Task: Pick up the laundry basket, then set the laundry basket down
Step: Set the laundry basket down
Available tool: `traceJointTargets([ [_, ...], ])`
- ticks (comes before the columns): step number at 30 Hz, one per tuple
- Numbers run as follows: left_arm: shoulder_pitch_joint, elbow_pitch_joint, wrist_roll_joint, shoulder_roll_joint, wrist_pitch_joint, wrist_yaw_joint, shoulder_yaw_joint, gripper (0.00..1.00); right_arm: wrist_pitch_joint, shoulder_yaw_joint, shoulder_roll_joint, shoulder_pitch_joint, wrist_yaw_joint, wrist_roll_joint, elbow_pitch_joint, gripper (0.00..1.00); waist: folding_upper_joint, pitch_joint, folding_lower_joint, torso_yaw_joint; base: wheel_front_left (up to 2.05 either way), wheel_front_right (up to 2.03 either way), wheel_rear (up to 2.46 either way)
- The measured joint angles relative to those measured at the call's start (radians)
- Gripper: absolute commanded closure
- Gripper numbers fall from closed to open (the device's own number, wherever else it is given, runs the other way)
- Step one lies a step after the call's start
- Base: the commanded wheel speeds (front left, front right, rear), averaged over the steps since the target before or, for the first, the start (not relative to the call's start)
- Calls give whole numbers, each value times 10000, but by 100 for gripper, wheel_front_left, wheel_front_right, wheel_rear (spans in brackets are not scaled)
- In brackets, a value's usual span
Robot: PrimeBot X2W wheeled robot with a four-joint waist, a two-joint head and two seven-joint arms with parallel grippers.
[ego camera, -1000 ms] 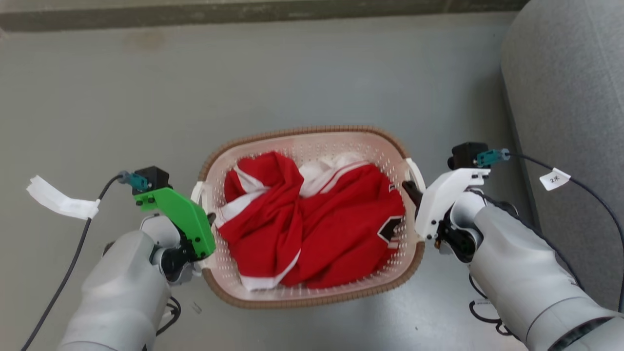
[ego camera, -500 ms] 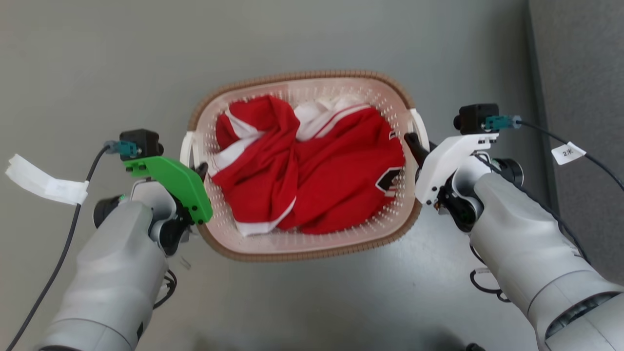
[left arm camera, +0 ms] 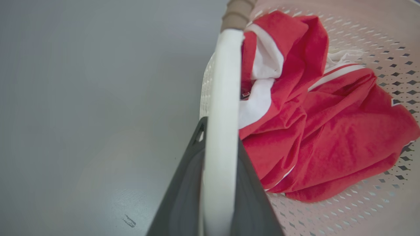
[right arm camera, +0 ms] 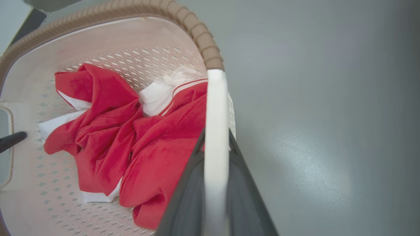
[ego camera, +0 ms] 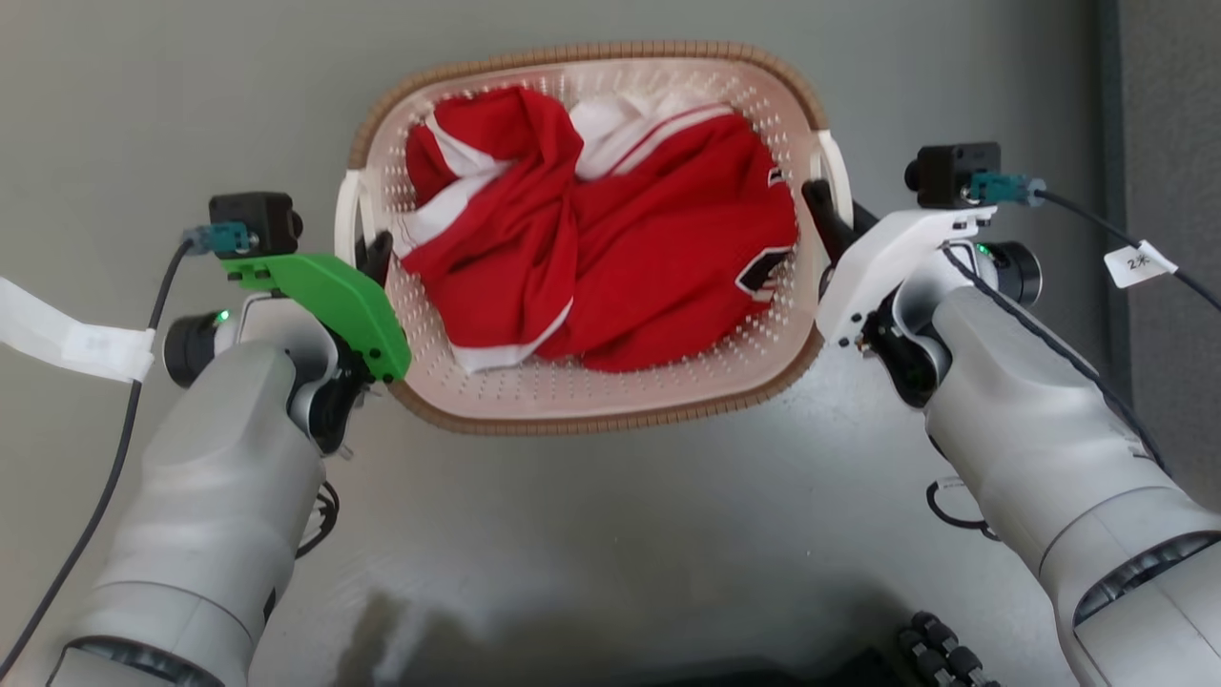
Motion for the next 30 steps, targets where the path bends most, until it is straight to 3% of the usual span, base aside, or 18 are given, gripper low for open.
traceJointTargets([
  [8,-226,163,282,-63,-531,0,-121,100,-299,54,-13,-270,-88,-136,109,100,0,680,0,11,0,0,0],
  [30,-515,502,184,-286,-504,0,-305,100,-391,4,29,-612,-163,-136,652,100,0,1491,-1,-15,0,0,0],
])
